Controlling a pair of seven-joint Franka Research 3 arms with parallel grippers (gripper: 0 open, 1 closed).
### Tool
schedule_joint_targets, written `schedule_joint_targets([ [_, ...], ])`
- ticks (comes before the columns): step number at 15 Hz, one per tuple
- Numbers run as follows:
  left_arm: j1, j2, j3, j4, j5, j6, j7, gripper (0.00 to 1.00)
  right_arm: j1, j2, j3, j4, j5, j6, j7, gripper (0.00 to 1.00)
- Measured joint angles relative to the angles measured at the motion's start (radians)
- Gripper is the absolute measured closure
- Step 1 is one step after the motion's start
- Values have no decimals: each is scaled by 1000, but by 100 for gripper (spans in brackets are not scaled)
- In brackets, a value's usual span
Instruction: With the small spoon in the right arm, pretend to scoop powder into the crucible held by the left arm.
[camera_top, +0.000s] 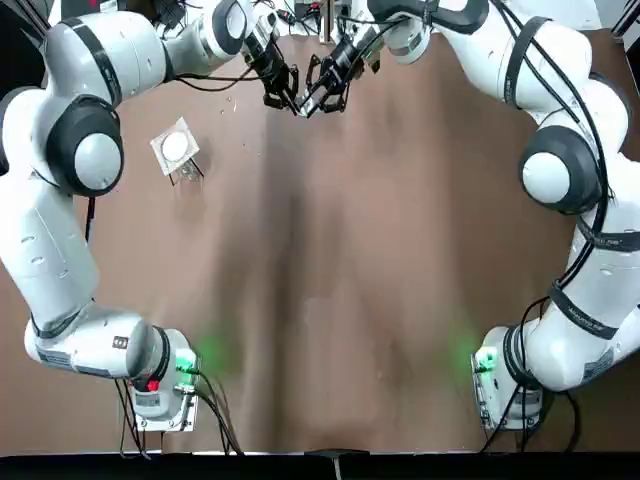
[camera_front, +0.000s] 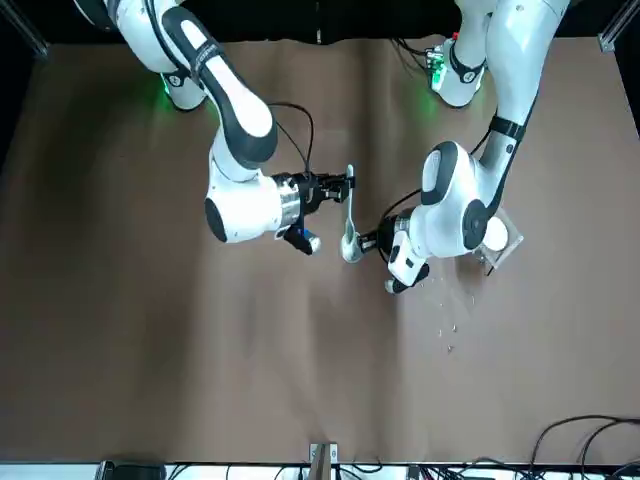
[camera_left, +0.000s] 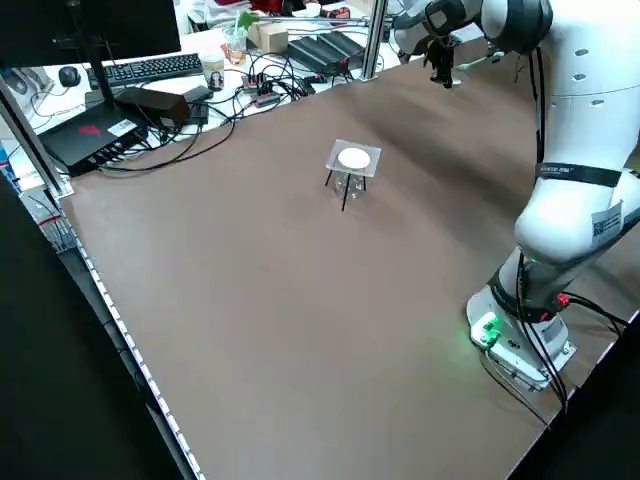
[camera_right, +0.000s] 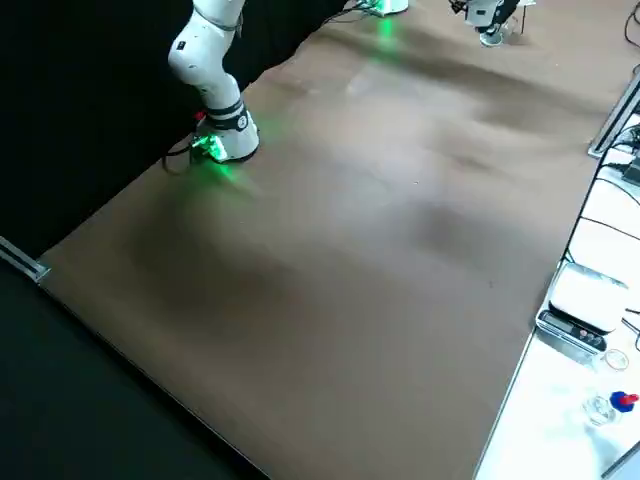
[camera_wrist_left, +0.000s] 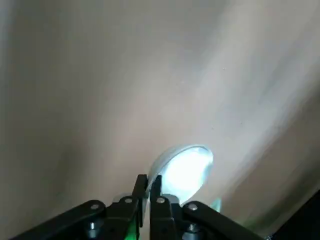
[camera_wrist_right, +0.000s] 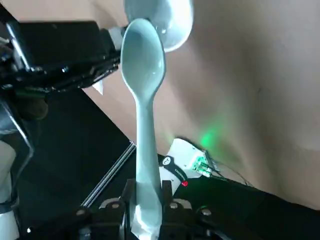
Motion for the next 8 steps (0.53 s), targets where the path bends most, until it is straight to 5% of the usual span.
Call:
schedule_joint_targets([
  [5, 22, 0, 0, 8, 0, 0, 0, 93, -117, 0, -2, 2, -159, -204, -173, 76],
  [8, 61, -3, 2, 9, 0, -2, 3, 93, -189, 0, -2, 2, -371, -266, -346, 76],
])
